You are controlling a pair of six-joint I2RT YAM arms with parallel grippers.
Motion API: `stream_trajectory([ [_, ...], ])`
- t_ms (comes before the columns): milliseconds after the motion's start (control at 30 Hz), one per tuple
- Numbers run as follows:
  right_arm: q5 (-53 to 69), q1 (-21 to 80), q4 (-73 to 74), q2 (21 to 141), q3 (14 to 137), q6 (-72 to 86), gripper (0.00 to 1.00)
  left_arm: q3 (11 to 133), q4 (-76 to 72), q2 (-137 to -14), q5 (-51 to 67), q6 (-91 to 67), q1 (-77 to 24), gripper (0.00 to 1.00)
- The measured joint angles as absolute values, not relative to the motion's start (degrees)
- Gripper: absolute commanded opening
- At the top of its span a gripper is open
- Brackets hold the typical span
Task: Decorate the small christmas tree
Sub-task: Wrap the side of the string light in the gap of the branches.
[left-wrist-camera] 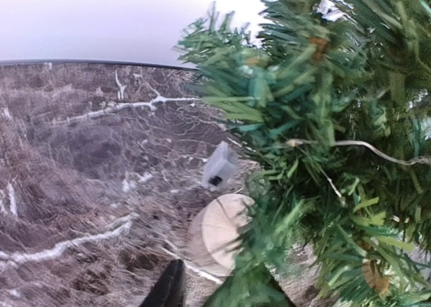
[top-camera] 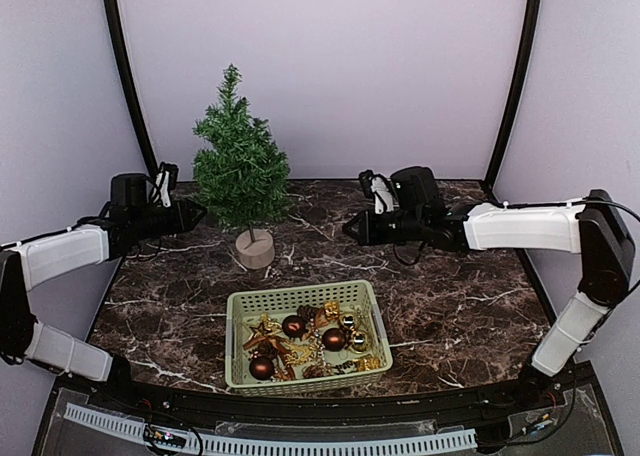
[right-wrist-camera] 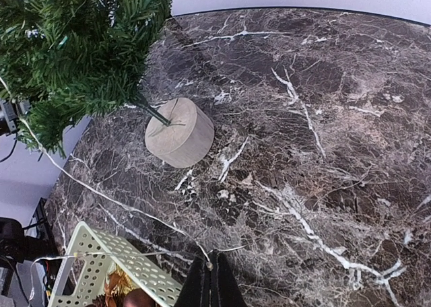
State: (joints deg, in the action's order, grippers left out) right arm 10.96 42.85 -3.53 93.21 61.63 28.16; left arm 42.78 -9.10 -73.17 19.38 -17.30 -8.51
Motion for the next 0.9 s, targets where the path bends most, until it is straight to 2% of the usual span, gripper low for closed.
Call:
stream_trajectory([
  [67,11.1,42.9,-4.4,94.8,62.4,28.4,0.0,43.2,-9.0,-73.0,19.0,-17.0,-8.5,0.6],
  [167,11.1,42.9,-4.9,96.9,63.4,28.8,0.0,43.2,-7.1,-70.7,17.5,-17.3,-8.5,0.68],
  [333,11.1,42.9,-5.1,99.0,65.0,28.8,0.0,41.8,-2.9,-60.5,15.2,-18.3,-9.2,0.73],
  [433,11.2,42.9,-5.6,100.5,66.4,28.8,0.0,40.2,-1.7,-55.3,15.0,-19.7,-13.0,0.77],
  [567,11.9,42.9,-6.1,102.0,67.1,28.8,0.0,38.9,-0.8,-54.9,15.7,-22.1,-20.0,0.84],
  [700,12.3,42.9,-6.2,102.5,67.1,28.8,0.0,37.8,-1.0,-57.8,16.5,-24.6,-22.1,0.86],
  [767,12.3,42.9,-6.2,102.5,67.1,28.8,0.0,37.7,-1.7,-59.4,17.0,-25.4,-22.2,0.85],
  [833,12.3,42.9,-6.3,102.5,67.1,28.8,0.0,37.7,-2.5,-60.9,17.4,-26.1,-22.3,0.74],
  [867,12.2,42.9,-6.3,102.5,67.1,28.8,0.0,37.7,-3.0,-61.6,17.7,-26.2,-22.3,0.59],
  [900,12.2,43.0,-6.3,102.5,67.1,28.8,0.0,37.7,-3.6,-62.1,18.1,-26.6,-22.3,0.52],
])
